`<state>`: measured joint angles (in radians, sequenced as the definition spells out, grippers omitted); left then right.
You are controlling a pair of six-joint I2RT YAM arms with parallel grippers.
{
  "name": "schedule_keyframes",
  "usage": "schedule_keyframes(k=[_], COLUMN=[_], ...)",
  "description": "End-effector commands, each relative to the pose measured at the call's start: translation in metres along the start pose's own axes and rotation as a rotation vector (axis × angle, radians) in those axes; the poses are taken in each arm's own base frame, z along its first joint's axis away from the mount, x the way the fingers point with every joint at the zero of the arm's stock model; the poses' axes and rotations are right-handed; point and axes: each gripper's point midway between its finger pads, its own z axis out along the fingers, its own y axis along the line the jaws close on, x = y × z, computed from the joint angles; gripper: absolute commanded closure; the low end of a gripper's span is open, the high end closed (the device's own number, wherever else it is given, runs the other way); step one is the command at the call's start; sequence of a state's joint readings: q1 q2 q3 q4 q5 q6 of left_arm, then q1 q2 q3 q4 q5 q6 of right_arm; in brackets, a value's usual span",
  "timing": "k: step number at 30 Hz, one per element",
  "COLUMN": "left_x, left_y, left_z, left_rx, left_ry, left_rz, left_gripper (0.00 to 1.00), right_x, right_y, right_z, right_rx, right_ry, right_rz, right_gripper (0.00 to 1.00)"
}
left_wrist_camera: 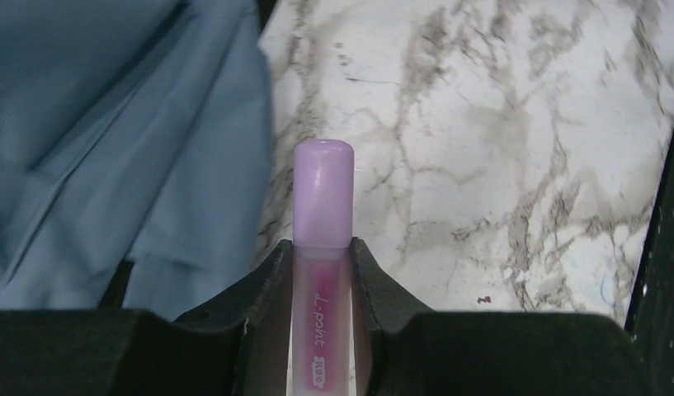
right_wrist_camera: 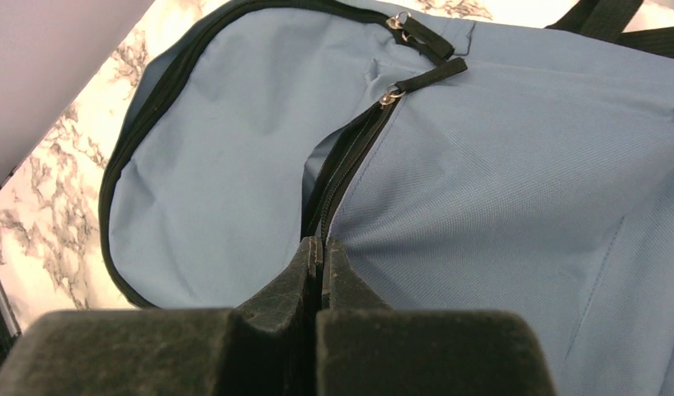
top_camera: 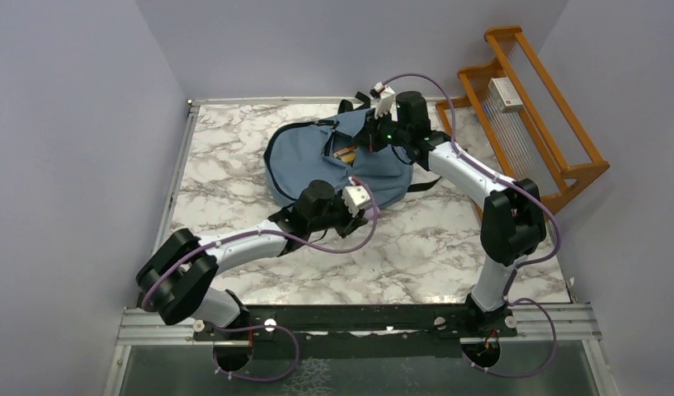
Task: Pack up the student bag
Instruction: Pick up the stationery from the center of the board, then place the stationery in the student bag.
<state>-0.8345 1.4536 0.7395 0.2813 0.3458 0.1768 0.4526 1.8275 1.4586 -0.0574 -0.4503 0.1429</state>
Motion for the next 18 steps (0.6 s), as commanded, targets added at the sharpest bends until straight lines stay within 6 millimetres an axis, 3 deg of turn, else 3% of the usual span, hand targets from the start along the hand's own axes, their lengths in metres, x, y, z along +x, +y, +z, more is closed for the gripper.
schedule_keyframes(k=[1, 9, 18], left_x=[-0.034, -0.052, -0.072], left_y=[0.047, 0.097, 0.136], left_z=[-0.038, -0.09, -0.099], left_rx=[-0.307, -0.44, -0.443], left_ry=[-0.173, -0.303, -0.206], left_rz=[-0.256, -0.553, -0.809], left_gripper=[1.0, 1.0, 1.0], right_x=[-0.053, -0.063, -0.053], right_y=[0.015, 0.018, 0.02], right_z=[-0.02, -0.025, -0.027], right_rx=[0.009, 0.005, -0.009], right_ry=[-0.171, -0.216, -0.211], right_rz=[-0.058, -0.075, -0.111], right_gripper=[0.99, 0.99, 0.99])
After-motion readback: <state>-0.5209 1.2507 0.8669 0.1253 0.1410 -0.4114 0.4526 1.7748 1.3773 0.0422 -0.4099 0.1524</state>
